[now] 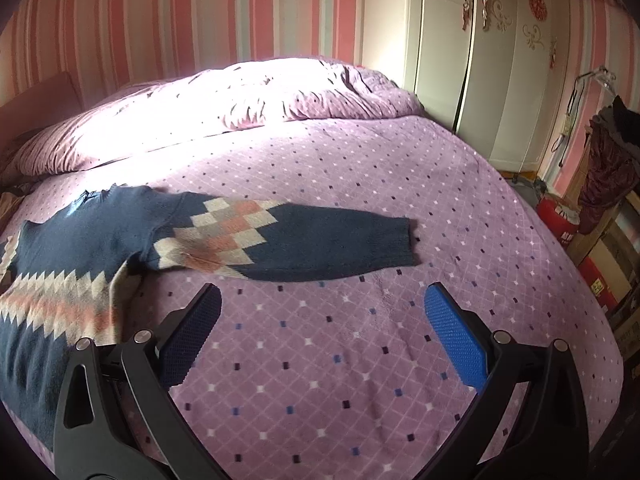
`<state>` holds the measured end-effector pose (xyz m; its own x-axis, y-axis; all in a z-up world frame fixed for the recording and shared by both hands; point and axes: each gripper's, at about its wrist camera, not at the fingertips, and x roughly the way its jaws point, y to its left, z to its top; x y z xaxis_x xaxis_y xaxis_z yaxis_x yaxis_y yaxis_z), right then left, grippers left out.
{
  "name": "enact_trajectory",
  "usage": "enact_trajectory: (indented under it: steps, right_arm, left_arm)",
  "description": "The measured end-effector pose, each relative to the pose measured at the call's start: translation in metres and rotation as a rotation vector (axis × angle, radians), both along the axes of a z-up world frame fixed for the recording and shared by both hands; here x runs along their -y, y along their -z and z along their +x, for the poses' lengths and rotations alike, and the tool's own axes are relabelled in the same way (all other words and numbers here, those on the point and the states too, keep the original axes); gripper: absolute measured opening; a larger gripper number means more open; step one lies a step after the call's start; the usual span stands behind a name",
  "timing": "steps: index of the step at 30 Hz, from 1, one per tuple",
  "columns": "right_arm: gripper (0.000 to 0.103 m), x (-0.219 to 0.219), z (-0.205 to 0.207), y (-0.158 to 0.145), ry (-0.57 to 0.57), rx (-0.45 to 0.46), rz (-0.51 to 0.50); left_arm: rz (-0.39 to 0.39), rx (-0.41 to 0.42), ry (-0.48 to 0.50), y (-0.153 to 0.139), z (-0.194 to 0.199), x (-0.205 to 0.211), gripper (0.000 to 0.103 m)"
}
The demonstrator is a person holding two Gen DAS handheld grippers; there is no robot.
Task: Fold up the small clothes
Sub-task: 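Move the right gripper to the sleeve cuff of the navy sweater, then grasp the sleeve cuff with the right gripper and fold it across the sweater body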
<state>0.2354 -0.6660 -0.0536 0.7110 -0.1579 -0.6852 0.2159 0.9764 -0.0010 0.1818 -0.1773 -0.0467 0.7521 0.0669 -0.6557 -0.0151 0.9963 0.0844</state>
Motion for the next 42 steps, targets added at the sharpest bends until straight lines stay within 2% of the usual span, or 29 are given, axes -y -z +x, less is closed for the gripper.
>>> enact_trajectory:
  steps: [4, 7, 10, 13, 16, 18, 21, 23, 29, 31, 33, 36, 42]
  right_arm:
    - [0.100, 0.048, 0.033, 0.025, 0.057, -0.065, 0.054]
    - [0.098, 0.079, 0.056, 0.043, 0.075, -0.079, 0.178]
    - [0.083, 0.101, 0.079, 0.065, 0.101, -0.135, 0.238]
    - [0.079, 0.115, 0.098, 0.087, 0.125, -0.183, 0.313]
    - [0.078, 0.129, 0.112, 0.099, 0.171, -0.211, 0.324]
    - [0.068, 0.140, 0.117, 0.107, 0.189, -0.212, 0.367]
    - [0.060, 0.148, 0.129, 0.120, 0.201, -0.253, 0.371]
    - [0.060, 0.152, 0.134, 0.127, 0.214, -0.276, 0.374]
    - [0.064, 0.155, 0.141, 0.130, 0.217, -0.239, 0.415]
    - [0.059, 0.153, 0.145, 0.131, 0.212, -0.244, 0.391]
    - [0.038, 0.153, 0.144, 0.131, 0.217, -0.239, 0.380]
    - [0.023, 0.158, 0.143, 0.132, 0.196, -0.221, 0.420]
    - [0.015, 0.150, 0.145, 0.122, 0.131, -0.189, 0.361]
  left_arm:
    - [0.001, -0.005, -0.003, 0.007, 0.005, 0.009, 0.102]
    - [0.010, -0.017, -0.001, 0.015, 0.011, 0.016, 0.102]
    - [0.013, -0.028, -0.003, 0.021, 0.015, 0.022, 0.102]
    - [0.022, -0.028, -0.003, 0.026, 0.021, 0.029, 0.102]
    - [0.028, -0.029, -0.004, 0.029, 0.028, 0.033, 0.102]
    - [0.031, -0.032, -0.004, 0.031, 0.032, 0.036, 0.102]
    - [0.033, -0.035, -0.005, 0.035, 0.038, 0.040, 0.102]
    - [0.034, -0.046, -0.006, 0.039, 0.043, 0.044, 0.102]
    - [0.012, -0.045, -0.007, 0.042, 0.060, 0.055, 0.102]
    - [0.009, -0.040, -0.009, 0.043, 0.072, 0.058, 0.102]
    - [-0.002, -0.032, -0.014, 0.042, 0.088, 0.058, 0.102]
    - [-0.004, 0.018, -0.021, 0.034, 0.111, 0.056, 0.102]
    - [0.016, 0.069, -0.046, 0.019, 0.148, 0.047, 0.102]
